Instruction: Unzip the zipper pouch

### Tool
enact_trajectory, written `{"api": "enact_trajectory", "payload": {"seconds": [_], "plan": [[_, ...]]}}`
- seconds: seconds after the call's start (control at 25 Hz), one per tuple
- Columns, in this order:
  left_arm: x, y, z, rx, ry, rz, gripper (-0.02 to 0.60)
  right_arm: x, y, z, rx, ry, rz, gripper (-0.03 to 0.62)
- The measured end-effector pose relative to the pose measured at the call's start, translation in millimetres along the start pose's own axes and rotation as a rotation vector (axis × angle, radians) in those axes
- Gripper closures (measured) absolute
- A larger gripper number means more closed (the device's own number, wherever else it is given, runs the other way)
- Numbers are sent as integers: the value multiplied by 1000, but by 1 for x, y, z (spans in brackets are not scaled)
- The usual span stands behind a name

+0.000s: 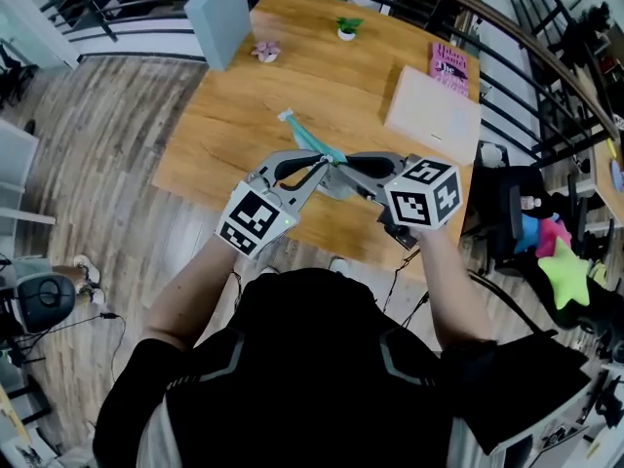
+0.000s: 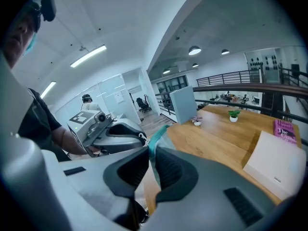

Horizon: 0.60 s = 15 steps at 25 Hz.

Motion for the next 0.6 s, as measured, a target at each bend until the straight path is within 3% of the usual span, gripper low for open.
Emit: {"api": "enact_trajectory", "payload": {"seconds": [0.4,0.6], "plan": [[-9,4,-8,-214,-34,35,551,-3,7,-6,-60,21,12,543],[-14,7,-8,-243,-32,26,551,-4,10,-10,-88,39,-5,545]]}}
Point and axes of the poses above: the fingertips, and each gripper's own axes: x forward along the fingers, z to its right, y out of its top, the point moved 9 cm from there along -x, backward along the fingers, and after that the axes turned 3 degrees about -z, right-handed, at the moved point
